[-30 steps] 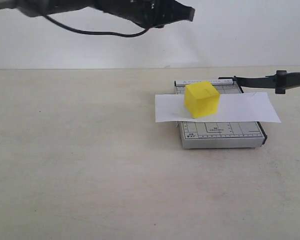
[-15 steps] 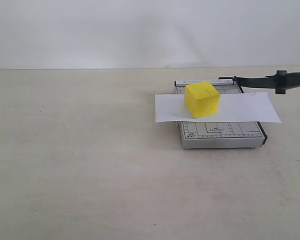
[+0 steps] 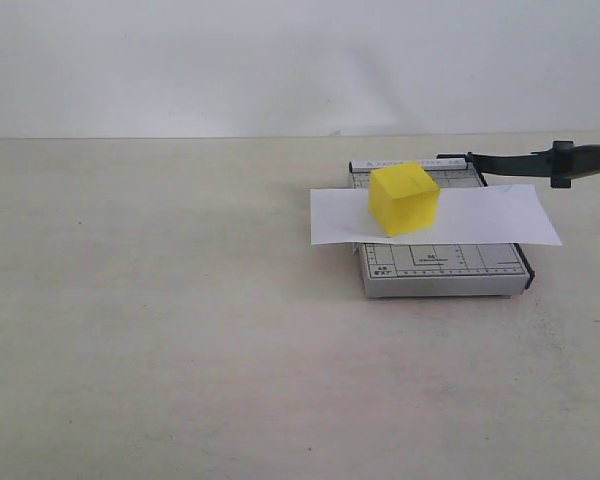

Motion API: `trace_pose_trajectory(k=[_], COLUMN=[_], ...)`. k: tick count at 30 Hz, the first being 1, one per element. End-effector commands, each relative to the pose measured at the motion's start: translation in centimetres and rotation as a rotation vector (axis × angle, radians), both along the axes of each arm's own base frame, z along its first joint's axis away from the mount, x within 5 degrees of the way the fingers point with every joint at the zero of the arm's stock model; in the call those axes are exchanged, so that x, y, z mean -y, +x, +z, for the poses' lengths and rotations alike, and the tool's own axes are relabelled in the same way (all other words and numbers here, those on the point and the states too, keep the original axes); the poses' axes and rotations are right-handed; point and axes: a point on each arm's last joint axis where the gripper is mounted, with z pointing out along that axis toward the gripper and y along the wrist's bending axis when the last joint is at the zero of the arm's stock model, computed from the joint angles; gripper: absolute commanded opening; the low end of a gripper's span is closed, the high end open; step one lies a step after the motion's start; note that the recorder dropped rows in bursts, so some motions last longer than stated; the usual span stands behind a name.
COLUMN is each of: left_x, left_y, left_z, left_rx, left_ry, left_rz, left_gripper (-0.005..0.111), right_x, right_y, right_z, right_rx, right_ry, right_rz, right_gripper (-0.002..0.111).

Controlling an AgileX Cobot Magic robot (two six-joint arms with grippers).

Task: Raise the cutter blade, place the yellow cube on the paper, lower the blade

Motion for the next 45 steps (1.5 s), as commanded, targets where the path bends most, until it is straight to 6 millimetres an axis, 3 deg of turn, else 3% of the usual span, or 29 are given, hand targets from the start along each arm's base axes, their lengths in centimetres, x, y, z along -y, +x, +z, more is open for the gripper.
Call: trace_pose_trajectory(k=[1,8,12,17,22,27,32,39,45], left_x=[-0.2,-0.1,0.2,0.4,0.5,0.6,0.7,0.4,0.2], left_y=[-0.4,-0.5,-0.4,-0.8,-1.9,-3.6,-4.5,-4.5,-4.3], left_z=[-4.4,-10.0,-11.2,-11.6,-11.7,-10.7,-10.3,-11.4,-13.9], left_rx=[-0.168,-0.321,-0.232,-0.094,-0.042,0.102,0.177,0.06,-0.065], left_ry=[-0.077,-0.088,-0.081,-0.067,-0.09,-0.104,-0.097,-0.071,-0.056], left_rz=[0.033,0.034,0.0,-0.034,-0.027,-0.031,-0.034,-0.005,0.017], left_gripper=[0.004,0.004,0.004,0.004,0.004,0.004,0.004,0.004,0.004], right_x=[0.0,0.0,0.2,0.2,0.4,0.3,-0.9,-1.7,-0.6], right_y=[-0.1,0.0,0.2,1.2,1.5,2.4,7.0,15.0,20.0], right_z=[-0.1,-0.1,0.5,5.4,11.8,15.0,16.7,19.4,18.2], right_rx=[-0.003,0.002,0.034,0.188,0.407,0.444,0.267,0.033,-0.319], right_ry=[0.001,0.012,0.061,0.064,-0.26,-0.321,-0.227,-0.221,-0.321], right_rz=[-0.001,-0.009,-0.046,-0.05,0.007,0.03,0.154,0.265,0.235], right_gripper=[0.0,0.0,0.0,0.0,0.0,0.0,0.0,0.0,0.0])
